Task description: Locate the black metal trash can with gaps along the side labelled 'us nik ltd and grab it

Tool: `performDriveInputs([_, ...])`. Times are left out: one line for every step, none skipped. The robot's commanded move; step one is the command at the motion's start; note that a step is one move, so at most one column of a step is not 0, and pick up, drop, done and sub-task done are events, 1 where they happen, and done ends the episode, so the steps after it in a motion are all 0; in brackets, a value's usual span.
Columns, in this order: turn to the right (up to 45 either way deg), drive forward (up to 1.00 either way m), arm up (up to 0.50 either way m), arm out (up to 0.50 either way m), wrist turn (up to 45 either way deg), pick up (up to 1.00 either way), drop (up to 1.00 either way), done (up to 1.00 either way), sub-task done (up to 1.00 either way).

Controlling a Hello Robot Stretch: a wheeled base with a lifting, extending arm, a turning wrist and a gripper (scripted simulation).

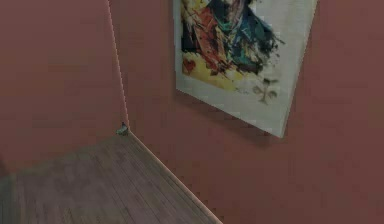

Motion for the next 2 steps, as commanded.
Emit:
performDriveInputs([-15.0,0.0,0.0,0.0,0.0,0.0,0.0,0.0,0.0])
performDriveInputs([0.0,0.0,0.24,0.0,0.0,0.0,0.0,0.0,0.0])
